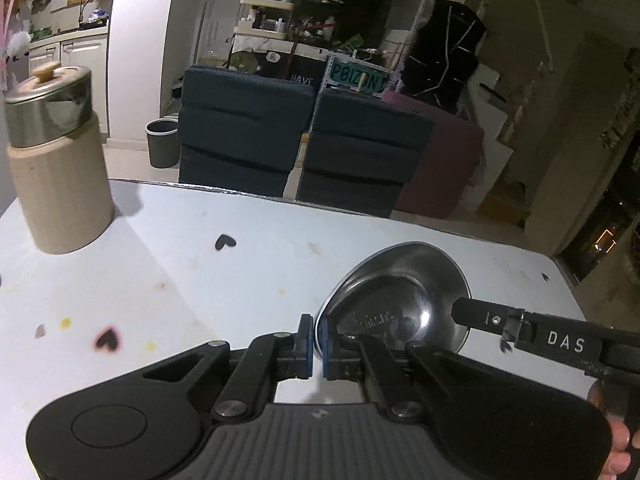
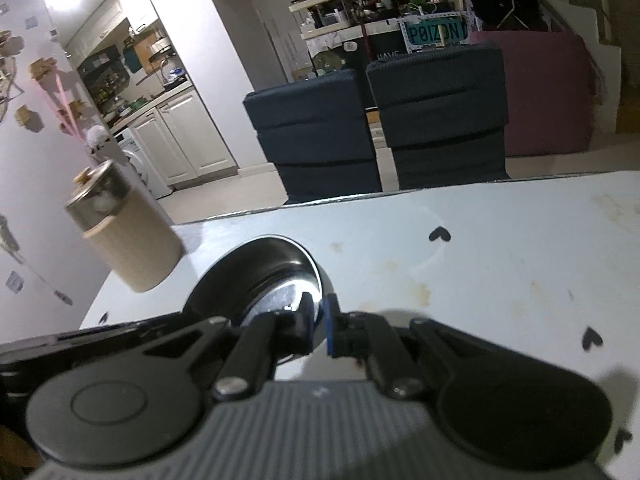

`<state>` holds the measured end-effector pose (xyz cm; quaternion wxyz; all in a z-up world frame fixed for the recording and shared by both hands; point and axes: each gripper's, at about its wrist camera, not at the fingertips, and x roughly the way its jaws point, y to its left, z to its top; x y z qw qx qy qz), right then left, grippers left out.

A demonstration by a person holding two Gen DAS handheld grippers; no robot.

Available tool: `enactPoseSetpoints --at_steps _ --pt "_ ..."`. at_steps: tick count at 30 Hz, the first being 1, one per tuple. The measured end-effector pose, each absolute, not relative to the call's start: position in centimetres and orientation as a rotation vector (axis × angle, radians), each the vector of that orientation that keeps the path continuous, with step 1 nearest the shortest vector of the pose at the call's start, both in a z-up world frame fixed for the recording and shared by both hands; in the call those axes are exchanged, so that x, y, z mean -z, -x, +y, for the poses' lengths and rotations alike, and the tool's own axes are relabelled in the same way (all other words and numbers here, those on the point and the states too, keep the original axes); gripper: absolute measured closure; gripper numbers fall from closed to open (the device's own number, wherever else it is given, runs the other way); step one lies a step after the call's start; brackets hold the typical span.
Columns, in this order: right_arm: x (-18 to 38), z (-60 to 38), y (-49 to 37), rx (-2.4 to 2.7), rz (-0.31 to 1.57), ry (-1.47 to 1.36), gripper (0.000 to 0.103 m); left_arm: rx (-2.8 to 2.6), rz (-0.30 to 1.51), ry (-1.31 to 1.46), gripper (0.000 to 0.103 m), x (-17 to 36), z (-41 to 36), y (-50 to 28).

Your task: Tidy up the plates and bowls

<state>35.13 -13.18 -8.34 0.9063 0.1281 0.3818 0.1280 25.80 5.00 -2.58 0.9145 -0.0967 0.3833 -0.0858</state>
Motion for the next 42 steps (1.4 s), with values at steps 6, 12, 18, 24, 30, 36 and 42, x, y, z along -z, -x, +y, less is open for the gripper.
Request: enactPoseSetpoints --at_steps 6,12,18,24,30,36,42 --pt "7.0 -12.9 -30.7 -0.288 0.790 -0.267 0.097 0.196 0.778 0.188 0.100 1.5 5.4 -20.9" --pt "6.9 -12.4 -27.4 -0.307 0.792 -0.275 0.097 0.179 0.785 0.170 0.100 1.6 6.2 -17.0" --pt "8.1 -11.1 -25.6 -0.343 0.827 -0.313 0.098 0.139 0.812 0.182 0.100 3.0 8.6 -14.3" --pt "9.7 -8.4 -25.2 -0.393 0.892 -0.284 0.098 0.105 0.858 0.192 0.100 4.6 11.0 -13.1" --pt "11.1 -5.7 -25.5 -0.434 0.944 -0.259 0.098 0.073 0.894 0.190 0.100 5.9 12.8 -12.3" --pt "11.9 -3.5 -26.0 -0.445 0.971 -0.226 0.098 0.056 0.923 0.186 0.100 7.0 14.2 -12.2" --pt "13.0 -2.0 -26.3 -0.453 1.002 -0.199 0.098 0.067 0.967 0.162 0.099 8.4 14.7 -12.4"
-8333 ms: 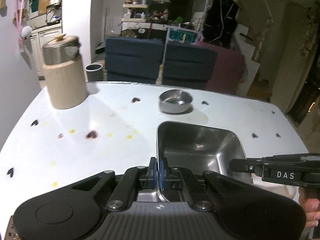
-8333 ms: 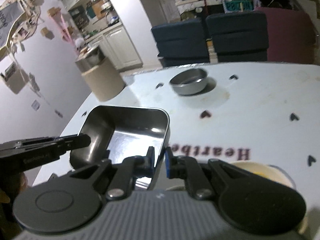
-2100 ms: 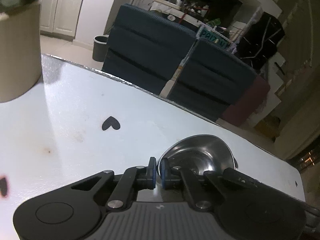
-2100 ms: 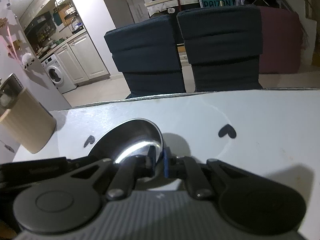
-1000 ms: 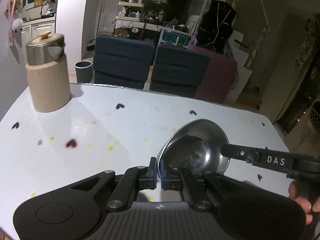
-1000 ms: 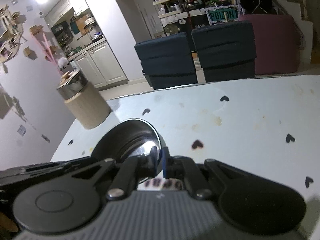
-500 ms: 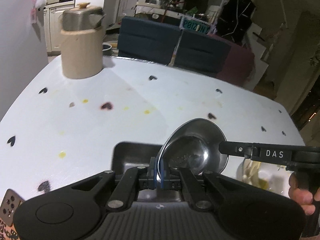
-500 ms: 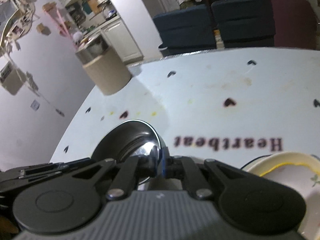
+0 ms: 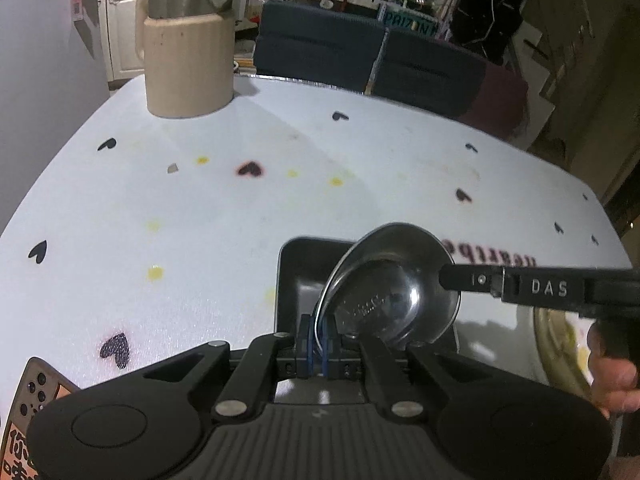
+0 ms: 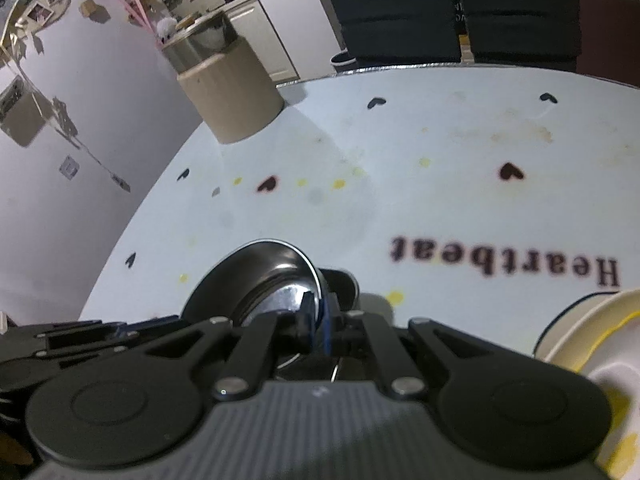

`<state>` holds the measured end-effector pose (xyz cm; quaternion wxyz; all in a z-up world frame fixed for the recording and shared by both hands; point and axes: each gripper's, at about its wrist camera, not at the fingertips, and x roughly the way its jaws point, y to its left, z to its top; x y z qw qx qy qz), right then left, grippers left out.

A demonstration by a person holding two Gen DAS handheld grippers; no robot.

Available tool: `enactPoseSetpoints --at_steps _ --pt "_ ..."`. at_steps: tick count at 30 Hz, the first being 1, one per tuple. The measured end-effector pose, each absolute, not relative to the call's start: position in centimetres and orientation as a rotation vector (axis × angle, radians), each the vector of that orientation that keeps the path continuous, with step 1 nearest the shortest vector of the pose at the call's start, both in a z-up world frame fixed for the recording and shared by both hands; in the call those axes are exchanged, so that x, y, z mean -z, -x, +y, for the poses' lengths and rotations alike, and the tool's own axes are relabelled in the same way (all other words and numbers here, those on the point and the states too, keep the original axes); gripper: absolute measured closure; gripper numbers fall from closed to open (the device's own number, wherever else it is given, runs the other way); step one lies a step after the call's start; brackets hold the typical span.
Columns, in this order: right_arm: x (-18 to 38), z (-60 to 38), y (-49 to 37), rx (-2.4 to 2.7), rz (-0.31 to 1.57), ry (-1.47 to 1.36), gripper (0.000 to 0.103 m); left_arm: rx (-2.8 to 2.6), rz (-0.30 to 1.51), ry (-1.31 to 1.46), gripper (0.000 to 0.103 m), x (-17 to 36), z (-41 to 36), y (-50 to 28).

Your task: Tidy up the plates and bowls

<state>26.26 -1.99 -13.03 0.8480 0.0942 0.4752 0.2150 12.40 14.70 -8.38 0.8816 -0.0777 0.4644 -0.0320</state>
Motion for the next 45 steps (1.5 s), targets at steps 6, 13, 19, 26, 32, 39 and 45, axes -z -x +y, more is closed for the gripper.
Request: enactPoseSetpoints --at_steps 6,13,19,26,32,39,45 --pt "13.7 -1.4 -26.6 -0.446 1.028 -0.173 0.098 0.077 0.992 0.137 0.098 9.3 14.7 -12.7" --pt "14.2 -0.8 -26.7 -0.438 1.043 -0.153 0.098 0.080 1.001 0.124 0.098 9.8 14.7 -13.2" --pt "14.6 -0.4 -26.7 -0.433 1.051 -0.132 0.096 0.084 1.004 0.108 0.097 10.0 14.5 -13.3" --pt "14.3 -0.5 -26.9 -0.441 1.010 -0.132 0.085 0.084 1.002 0.104 0.095 9.9 14.6 -13.2" --pt "13.5 -1.8 -27.0 -0.442 0.995 -0.164 0.077 0.096 0.992 0.118 0.083 9.2 14.6 -13.1" --pt "13.0 -3.4 -26.4 -0.435 1.029 -0.193 0.076 0.104 0.937 0.131 0.072 7.5 15.3 -13.3" --pt "14.3 -4.1 -26.0 -0.423 1.127 -0.216 0.077 0.071 0.965 0.114 0.073 8.2 16.7 -14.5"
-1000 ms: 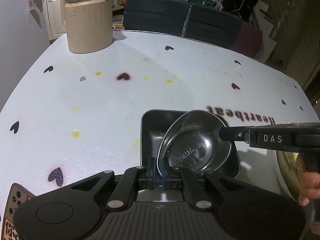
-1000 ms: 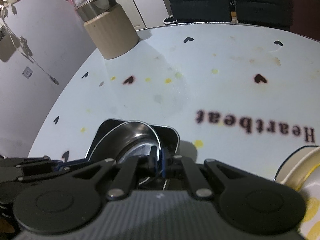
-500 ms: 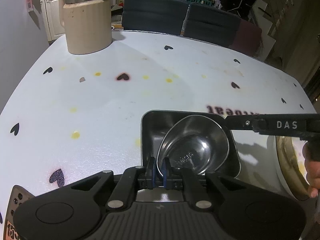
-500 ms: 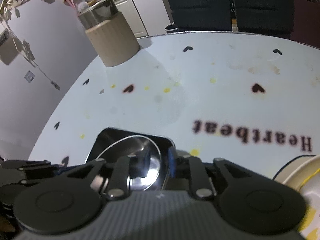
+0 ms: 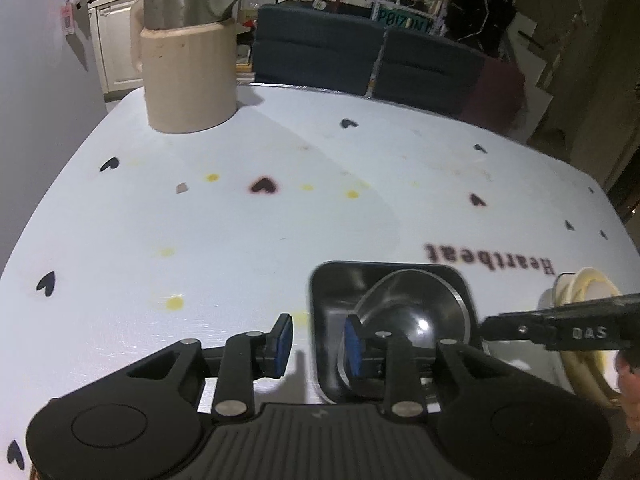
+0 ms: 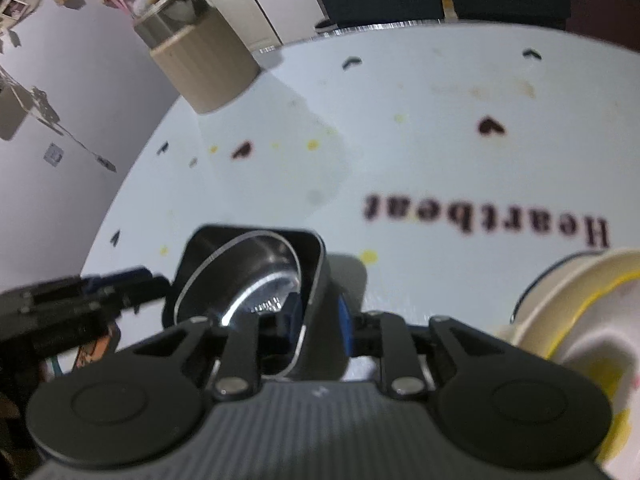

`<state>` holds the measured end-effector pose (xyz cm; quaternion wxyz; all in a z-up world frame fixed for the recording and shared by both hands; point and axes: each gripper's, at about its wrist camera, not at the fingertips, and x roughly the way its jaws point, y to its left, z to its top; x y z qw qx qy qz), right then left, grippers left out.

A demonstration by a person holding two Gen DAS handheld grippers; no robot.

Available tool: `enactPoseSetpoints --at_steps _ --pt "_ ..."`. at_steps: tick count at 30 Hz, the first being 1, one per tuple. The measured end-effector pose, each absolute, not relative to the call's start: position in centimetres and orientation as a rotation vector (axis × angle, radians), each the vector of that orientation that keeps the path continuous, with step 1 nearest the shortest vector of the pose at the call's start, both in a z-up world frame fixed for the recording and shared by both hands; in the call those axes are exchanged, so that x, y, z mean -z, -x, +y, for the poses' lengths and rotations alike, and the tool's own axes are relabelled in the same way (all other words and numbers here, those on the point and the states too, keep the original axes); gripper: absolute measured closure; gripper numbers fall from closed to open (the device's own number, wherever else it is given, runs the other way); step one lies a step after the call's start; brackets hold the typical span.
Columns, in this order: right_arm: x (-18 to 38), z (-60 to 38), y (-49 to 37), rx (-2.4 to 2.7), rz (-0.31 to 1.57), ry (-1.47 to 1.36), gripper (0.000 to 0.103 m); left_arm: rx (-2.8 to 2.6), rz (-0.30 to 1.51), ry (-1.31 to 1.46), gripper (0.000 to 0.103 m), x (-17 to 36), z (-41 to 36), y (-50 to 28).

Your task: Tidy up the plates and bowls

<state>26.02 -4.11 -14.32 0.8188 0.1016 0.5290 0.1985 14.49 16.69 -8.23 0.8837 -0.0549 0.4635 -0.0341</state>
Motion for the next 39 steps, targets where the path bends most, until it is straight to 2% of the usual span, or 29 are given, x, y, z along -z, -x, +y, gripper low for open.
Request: enactPoseSetpoints --at_steps 6,14,16,25,31,39 --pt "15.0 -4.0 -25.9 -0.428 1.156 -0.239 0.080 0.077 0.997 0.093 0.073 9.0 17.5 -15.5" --pt "15.6 -4.1 -25.8 -0.444 1.157 -0.284 0.091 0.113 1.028 0.072 0.076 9.7 17.4 -16.5" --pt "15.7 -4.0 -25.9 -0.446 1.157 -0.286 0.091 0.123 1.039 0.074 0.081 10.0 17.4 -16.7" --pt "15.6 -3.6 -25.8 -0.449 1.155 -0.262 0.091 0.157 1.065 0.079 0.084 10.8 17.4 -17.4" --pt "15.9 -3.3 -25.8 -0.455 1.164 -0.260 0.093 0.188 1.091 0.114 0.098 11.3 17.4 -17.7" --pt "15.9 -3.8 -25.7 -0.444 1.159 -0.296 0.095 0.188 1.095 0.179 0.097 11.2 18.0 -17.4"
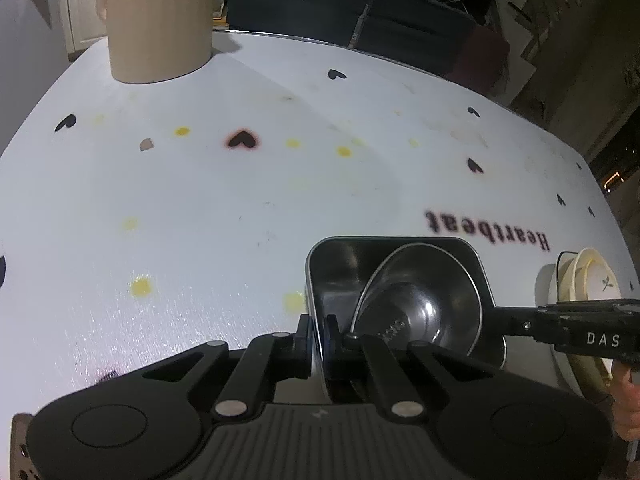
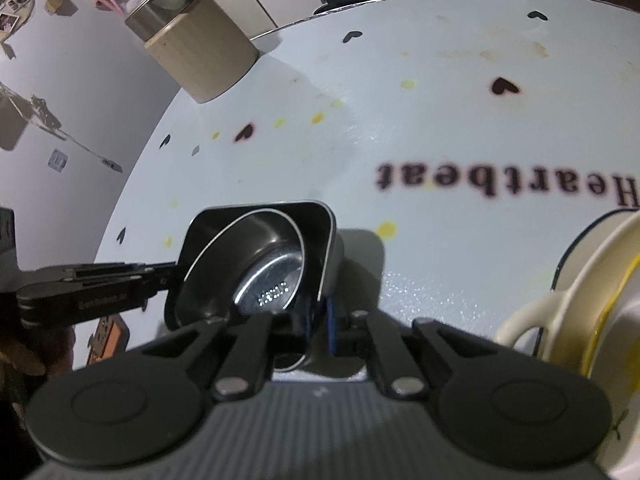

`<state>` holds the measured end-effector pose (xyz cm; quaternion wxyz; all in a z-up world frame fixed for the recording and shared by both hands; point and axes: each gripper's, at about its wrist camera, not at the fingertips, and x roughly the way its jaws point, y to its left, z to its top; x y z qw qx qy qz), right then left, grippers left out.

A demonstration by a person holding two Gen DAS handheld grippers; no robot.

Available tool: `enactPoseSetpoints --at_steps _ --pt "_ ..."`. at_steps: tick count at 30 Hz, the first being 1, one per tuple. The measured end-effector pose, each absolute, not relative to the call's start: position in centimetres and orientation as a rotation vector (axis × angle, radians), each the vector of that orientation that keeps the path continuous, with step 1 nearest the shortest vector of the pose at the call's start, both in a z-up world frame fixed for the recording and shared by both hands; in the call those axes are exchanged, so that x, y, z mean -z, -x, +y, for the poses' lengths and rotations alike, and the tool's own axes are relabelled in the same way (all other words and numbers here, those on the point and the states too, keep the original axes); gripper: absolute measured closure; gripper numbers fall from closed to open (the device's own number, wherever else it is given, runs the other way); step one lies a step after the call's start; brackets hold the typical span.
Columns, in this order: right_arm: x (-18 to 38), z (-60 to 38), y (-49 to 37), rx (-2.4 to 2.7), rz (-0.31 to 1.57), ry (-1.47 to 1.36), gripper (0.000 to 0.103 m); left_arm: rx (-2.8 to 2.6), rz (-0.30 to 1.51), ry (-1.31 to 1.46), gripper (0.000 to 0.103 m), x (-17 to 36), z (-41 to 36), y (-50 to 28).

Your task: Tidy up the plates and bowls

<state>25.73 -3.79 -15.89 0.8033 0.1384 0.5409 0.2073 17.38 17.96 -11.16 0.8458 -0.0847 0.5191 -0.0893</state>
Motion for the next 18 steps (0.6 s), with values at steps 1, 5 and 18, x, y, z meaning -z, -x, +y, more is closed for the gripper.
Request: enactPoseSetpoints --at_steps 1,5,18 --pt "15.8 -3.9 -25.7 -0.442 1.155 -0.300 0.095 0.188 1.092 0.188 0.097 11.1 18.0 -17.3" --pt "15.4 -4.3 -25.7 -0.437 1.140 -0.318 0.097 0.183 1.061 0.227 0.097 10.2 18.4 -16.8" --pt "11.2 -7.7 -24.1 -0.472 1.009 -0.370 0.098 0.199 0.939 0.365 0.096 6.1 16.6 -14.6"
